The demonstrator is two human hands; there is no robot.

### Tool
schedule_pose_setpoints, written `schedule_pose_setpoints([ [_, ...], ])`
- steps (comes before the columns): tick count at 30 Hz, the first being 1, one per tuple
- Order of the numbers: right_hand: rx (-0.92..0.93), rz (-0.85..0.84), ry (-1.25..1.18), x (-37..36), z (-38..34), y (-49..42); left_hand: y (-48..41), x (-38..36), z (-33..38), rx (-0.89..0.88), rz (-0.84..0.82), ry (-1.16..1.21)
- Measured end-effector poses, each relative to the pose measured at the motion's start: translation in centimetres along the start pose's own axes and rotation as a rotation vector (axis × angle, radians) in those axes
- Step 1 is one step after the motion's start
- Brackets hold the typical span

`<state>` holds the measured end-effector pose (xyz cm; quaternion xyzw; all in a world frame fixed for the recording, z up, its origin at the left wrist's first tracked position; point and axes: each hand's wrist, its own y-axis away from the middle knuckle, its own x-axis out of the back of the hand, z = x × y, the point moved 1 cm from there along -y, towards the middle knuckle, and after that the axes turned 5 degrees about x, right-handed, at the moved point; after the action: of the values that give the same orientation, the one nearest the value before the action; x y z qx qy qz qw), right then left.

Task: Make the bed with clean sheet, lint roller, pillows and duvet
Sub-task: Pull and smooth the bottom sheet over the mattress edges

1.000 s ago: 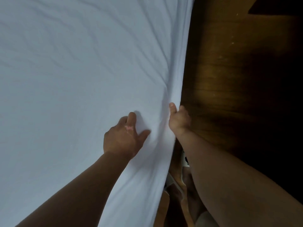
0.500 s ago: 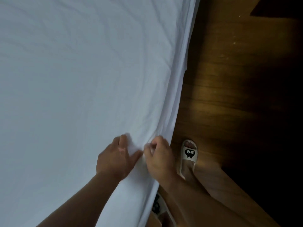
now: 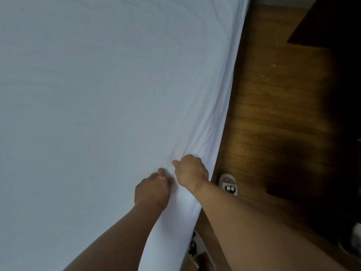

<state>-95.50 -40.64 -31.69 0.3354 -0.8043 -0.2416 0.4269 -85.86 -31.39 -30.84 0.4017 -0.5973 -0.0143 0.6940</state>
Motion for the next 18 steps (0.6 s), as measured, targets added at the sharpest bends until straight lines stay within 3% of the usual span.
schedule_pose_setpoints([
  [9, 0.132, -0.095, -0.131, -0.1, 2.2, -2.4, -2.1, -1.0, -1.4, -0.182, 0.037, -0.049],
  [14, 0.159, -0.023, -0.317, 0.6, 4.9, -0.5, -1.2, -1.3, -0.9, -0.386, 0.013, 0.083],
  [18, 0.179, 0.02, -0.32, 0.2, 6.0, 0.4, -0.1, -2.1, 0.1, -0.355, 0.085, 0.065],
])
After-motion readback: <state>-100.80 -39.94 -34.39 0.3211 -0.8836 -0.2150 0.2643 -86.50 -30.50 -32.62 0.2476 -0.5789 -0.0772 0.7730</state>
